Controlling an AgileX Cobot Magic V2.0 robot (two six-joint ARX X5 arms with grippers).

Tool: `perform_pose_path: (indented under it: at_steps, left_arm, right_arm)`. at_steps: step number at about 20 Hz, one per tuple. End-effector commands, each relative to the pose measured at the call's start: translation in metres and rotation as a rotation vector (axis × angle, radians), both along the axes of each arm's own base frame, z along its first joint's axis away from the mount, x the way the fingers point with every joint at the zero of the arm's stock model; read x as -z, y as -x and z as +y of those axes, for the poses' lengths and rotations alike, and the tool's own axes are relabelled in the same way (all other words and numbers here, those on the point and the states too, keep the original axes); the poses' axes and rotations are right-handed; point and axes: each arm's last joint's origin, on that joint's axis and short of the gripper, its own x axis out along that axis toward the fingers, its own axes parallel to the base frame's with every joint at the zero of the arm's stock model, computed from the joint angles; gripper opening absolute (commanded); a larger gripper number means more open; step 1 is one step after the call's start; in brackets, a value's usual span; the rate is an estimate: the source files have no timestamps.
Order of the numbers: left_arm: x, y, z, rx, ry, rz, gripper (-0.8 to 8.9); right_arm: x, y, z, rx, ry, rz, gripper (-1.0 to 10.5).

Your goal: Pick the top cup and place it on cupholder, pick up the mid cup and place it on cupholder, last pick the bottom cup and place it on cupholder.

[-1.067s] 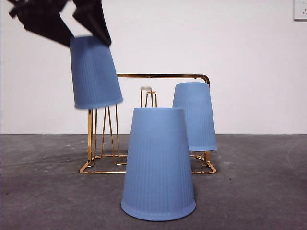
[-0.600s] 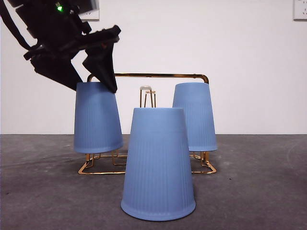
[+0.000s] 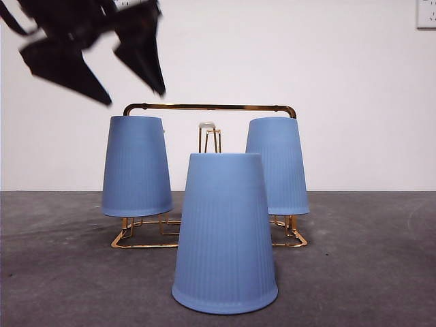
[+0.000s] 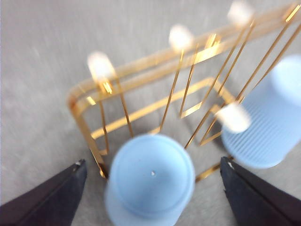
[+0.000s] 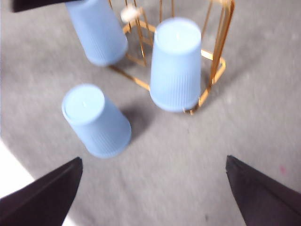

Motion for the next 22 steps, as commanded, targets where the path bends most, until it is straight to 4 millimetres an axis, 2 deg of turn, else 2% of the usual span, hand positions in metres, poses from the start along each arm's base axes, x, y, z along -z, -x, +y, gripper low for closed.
perform_pose_path:
  at_steps: [1, 7, 11, 16, 21, 22]
  left_arm:
    - [-0.021, 0.016, 0.009, 0.003, 0.038, -0.042, 4.50]
    - [-0.051, 0.070, 0.042, 0.111, 0.125, -0.038, 4.35]
    - [-0.057, 0.096, 0.059, 0.122, 0.151, -0.020, 4.36]
    - [-0.058, 0.110, 0.068, 0.121, 0.149, -0.015, 4.35]
    - [-0.057, 0.112, 0.070, 0.120, 0.140, -0.001, 4.35]
    - [-0.057, 0.113, 0.070, 0.120, 0.138, 0.002, 4.36]
  right_arm:
    - [-0.003, -0.005, 0.005, -0.025, -0.045, -0.006, 4.8]
    - [0.000, -0.034, 0.028, -0.119, -0.153, 0.033, 4.8]
    - [0.010, -0.052, 0.056, -0.188, -0.163, 0.066, 4.8]
    - [0.033, -0.068, 0.095, -0.251, -0.114, 0.103, 4.9]
    - [0.057, -0.078, 0.120, -0.273, -0.052, 0.157, 5.0]
    - [0.063, -0.080, 0.124, -0.266, -0.027, 0.166, 5.3]
